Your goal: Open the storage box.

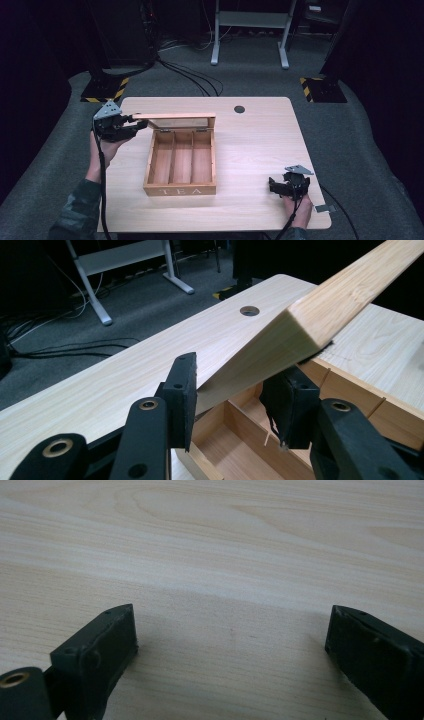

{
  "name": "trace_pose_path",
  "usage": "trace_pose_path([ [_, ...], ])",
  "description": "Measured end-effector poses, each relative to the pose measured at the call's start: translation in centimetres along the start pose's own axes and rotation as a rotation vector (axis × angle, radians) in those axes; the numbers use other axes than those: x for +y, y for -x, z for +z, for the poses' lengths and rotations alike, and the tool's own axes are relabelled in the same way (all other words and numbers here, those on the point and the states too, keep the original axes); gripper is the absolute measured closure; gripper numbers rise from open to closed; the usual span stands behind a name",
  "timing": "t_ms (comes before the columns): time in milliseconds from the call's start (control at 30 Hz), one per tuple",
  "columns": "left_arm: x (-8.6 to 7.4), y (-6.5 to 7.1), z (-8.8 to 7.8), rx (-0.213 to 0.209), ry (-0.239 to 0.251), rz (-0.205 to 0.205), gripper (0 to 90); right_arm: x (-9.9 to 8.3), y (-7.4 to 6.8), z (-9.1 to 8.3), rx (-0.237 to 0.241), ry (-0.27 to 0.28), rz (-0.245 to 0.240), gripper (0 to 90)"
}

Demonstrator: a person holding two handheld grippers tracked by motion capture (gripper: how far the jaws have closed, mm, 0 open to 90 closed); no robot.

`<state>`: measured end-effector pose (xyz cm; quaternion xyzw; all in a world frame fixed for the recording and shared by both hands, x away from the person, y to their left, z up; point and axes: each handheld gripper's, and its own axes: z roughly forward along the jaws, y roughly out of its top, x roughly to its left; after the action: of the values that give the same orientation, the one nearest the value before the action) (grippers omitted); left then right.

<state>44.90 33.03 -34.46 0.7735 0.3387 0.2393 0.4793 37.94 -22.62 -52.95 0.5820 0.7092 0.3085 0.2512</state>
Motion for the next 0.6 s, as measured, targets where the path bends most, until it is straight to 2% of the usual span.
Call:
trace_pose_path([
  [600, 0.06, 0.02, 0.02, 0.005, 0.000, 0.002, 58.1, 0.00, 0.00, 0.00, 0.000, 0.000, 0.000, 5.8],
])
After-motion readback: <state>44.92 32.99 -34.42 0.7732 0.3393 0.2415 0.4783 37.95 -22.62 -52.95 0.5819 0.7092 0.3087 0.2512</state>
